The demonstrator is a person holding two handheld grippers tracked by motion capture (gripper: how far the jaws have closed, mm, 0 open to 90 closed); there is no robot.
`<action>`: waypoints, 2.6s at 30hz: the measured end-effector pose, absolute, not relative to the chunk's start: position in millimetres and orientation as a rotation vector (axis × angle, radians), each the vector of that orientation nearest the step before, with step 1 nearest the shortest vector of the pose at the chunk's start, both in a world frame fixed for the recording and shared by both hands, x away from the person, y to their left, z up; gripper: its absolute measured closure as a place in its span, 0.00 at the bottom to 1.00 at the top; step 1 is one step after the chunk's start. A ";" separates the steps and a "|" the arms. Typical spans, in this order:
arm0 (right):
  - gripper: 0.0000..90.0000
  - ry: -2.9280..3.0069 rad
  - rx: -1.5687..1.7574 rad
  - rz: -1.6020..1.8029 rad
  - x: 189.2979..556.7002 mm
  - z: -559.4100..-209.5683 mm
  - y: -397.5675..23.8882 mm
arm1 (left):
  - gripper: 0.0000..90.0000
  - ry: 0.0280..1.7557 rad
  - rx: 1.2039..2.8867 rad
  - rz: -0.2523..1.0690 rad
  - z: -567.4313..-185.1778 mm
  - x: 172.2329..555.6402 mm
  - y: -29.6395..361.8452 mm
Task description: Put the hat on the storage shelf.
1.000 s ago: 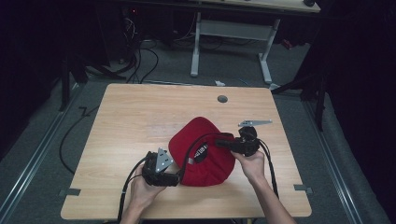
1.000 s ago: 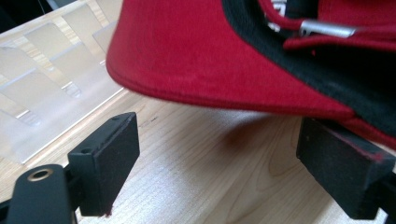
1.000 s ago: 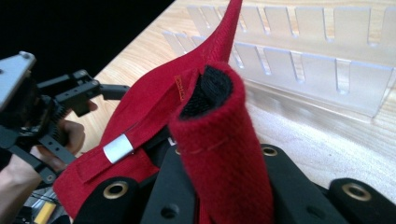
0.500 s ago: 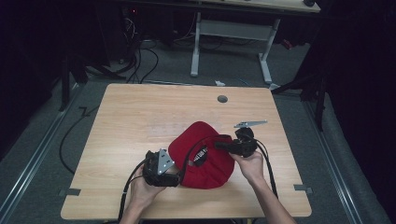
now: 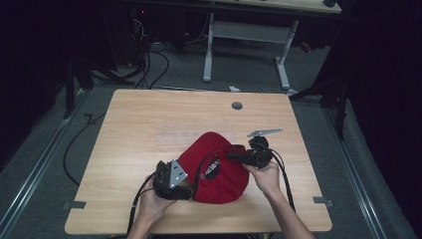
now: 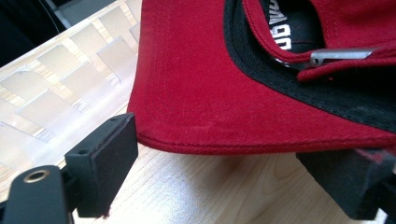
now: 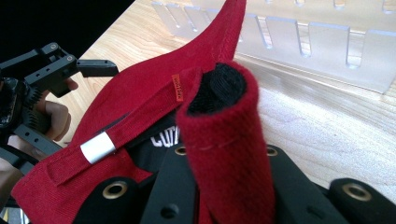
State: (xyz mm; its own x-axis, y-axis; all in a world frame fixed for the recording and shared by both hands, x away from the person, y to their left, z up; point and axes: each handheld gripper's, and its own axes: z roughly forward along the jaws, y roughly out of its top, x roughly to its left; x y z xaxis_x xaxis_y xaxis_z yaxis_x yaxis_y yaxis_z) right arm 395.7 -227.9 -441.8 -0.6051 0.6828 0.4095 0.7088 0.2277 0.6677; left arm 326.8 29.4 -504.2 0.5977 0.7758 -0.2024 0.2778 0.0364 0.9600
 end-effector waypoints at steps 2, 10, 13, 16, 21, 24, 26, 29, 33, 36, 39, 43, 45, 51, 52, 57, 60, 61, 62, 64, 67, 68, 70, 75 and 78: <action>0.95 -2.435 -1.385 -1.349 395.5 -441.5 -228.0 | 0.16 0.917 1.536 0.485 -504.1 326.5 28.7; 0.94 -2.409 -1.361 -1.355 394.2 -439.7 -227.6 | 0.18 0.902 1.559 0.516 -504.8 326.2 27.4; 0.94 -2.399 -1.346 -1.359 394.5 -440.0 -227.6 | 0.22 0.893 1.561 0.540 -505.4 326.2 27.4; 0.94 -2.397 -1.336 -1.352 394.1 -440.5 -225.6 | 0.28 0.879 1.564 0.552 -505.3 325.4 27.8; 0.94 -2.377 -1.314 -1.359 393.5 -440.9 -221.5 | 0.35 0.859 1.550 0.546 -502.7 323.9 27.5; 0.94 -2.372 -1.309 -1.361 393.7 -440.5 -221.3 | 0.38 0.861 1.550 0.539 -501.7 324.5 28.9; 0.94 -2.363 -1.309 -1.359 393.4 -440.5 -221.3 | 0.41 0.864 1.546 0.538 -500.9 324.8 29.1; 0.94 -2.356 -1.304 -1.368 393.1 -440.4 -220.9 | 0.46 0.863 1.557 0.539 -499.7 325.2 28.9; 0.94 -2.350 -1.301 -1.367 393.2 -440.4 -221.3 | 0.54 0.855 1.565 0.524 -497.5 324.6 30.2; 0.93 -2.352 -1.294 -1.373 393.4 -440.5 -222.8 | 0.60 0.855 1.557 0.500 -493.2 324.8 33.4; 0.92 -2.374 -1.285 -1.381 393.0 -440.1 -222.5 | 0.65 0.849 1.561 0.483 -488.8 323.8 36.5; 0.91 -2.369 -1.278 -1.400 392.6 -439.0 -223.3 | 0.71 0.834 1.571 0.458 -483.5 321.7 38.2; 0.89 -2.369 -1.276 -1.410 392.4 -438.2 -223.6 | 0.73 0.824 1.582 0.447 -481.8 321.0 38.6; 0.83 -2.366 -1.292 -1.432 393.7 -438.5 -225.1 | 0.83 0.798 1.609 0.409 -478.7 317.6 39.1; 0.81 -2.360 -1.299 -1.435 393.8 -438.3 -225.2 | 0.84 0.794 1.614 0.410 -478.3 317.1 39.3; 0.74 -2.341 -1.325 -1.480 395.3 -437.7 -228.3 | 0.88 0.780 1.630 0.420 -477.7 314.9 39.1; 0.67 -2.319 -1.356 -1.546 395.4 -433.7 -234.3 | 0.91 0.773 1.645 0.425 -477.4 312.6 39.6; 0.65 -2.315 -1.366 -1.570 395.2 -432.3 -237.1 | 0.94 0.774 1.641 0.415 -477.0 311.9 40.1; 0.65 -2.315 -1.366 -1.570 395.2 -432.3 -237.1 | 0.94 0.778 1.635 0.413 -476.1 311.6 41.2; 0.62 -2.289 -1.400 -1.608 395.3 -429.4 -243.1 | 0.94 0.777 1.643 0.405 -474.7 311.3 42.7; 0.58 -2.295 -1.425 -1.640 394.7 -426.3 -248.9 | 0.94 0.774 1.652 0.400 -474.7 310.5 40.5; 0.56 -2.292 -1.433 -1.648 394.4 -425.7 -250.5 | 0.94 0.773 1.652 0.397 -474.7 310.6 40.2; 0.54 -2.273 -1.448 -1.665 393.8 -424.6 -254.1 | 0.95 0.775 1.663 0.409 -475.1 311.1 40.7; 0.52 -2.263 -1.515 -1.755 389.1 -417.3 -267.9 | 0.95 0.793 1.661 0.431 -475.7 312.8 43.7; 0.53 -2.303 -1.542 -1.768 386.4 -416.1 -270.4 | 0.95 0.828 1.614 0.423 -472.7 315.8 50.0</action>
State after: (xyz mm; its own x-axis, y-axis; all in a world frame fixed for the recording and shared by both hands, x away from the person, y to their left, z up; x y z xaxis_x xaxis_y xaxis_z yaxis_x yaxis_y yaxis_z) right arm 386.4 -270.4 -416.1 -0.5519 0.7316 0.4003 0.5757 -0.0130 0.8175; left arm 315.8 50.0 -472.7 0.6791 0.7134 -0.1726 0.2790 -0.0334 0.9597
